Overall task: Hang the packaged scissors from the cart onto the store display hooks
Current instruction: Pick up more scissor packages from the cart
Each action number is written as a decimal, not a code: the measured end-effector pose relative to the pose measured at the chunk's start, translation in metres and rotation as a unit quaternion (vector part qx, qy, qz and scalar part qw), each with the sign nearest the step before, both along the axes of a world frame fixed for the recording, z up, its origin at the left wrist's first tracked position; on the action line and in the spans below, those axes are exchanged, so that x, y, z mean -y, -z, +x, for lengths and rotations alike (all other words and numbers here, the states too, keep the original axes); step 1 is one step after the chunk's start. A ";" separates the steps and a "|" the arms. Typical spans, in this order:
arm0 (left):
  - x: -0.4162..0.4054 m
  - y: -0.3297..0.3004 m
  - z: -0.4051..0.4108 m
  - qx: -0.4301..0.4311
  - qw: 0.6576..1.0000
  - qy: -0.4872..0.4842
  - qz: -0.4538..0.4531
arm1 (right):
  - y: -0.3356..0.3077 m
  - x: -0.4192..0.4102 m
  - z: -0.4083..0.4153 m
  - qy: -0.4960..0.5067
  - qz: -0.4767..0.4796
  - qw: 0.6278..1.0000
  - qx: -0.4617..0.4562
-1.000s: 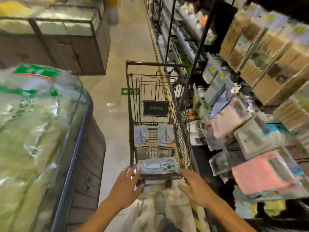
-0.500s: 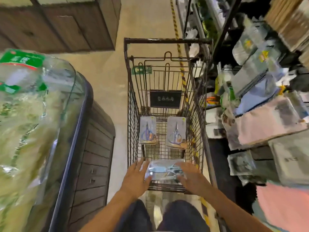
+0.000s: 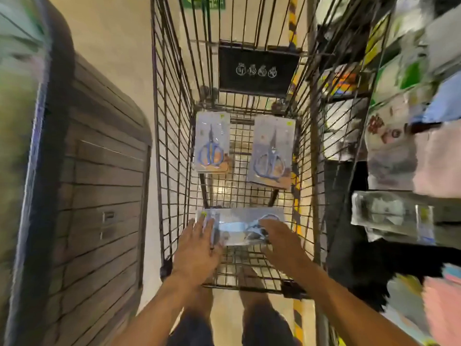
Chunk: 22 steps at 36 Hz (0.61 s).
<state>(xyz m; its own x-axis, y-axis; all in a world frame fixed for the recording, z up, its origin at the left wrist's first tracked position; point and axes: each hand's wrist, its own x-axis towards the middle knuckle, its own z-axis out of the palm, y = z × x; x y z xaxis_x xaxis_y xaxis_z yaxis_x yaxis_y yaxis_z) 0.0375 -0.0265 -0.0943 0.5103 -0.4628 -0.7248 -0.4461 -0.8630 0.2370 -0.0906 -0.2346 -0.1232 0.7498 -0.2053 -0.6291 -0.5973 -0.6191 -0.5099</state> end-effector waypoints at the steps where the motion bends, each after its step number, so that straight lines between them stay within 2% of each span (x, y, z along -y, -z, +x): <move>1: -0.003 0.011 0.000 -0.002 1.000 -0.002 0.004 | 0.015 -0.001 -0.002 -0.007 -0.013 1.000 0.019; 8: -0.018 0.054 -0.001 0.004 1.000 -0.002 -0.023 | 0.096 -0.003 0.009 -0.061 -0.064 0.995 0.055; 13: -0.018 0.050 -0.005 -0.003 1.000 -0.017 -0.016 | 0.101 -0.002 0.023 -0.121 -0.106 0.987 0.028; 18: -0.023 0.049 -0.003 -0.010 0.999 -0.026 -0.037 | 0.095 -0.003 0.024 -0.138 -0.147 0.978 0.050; 22: -0.021 0.044 0.001 -0.023 0.998 -0.041 -0.042 | 0.089 -0.001 0.023 -0.156 -0.139 0.977 0.054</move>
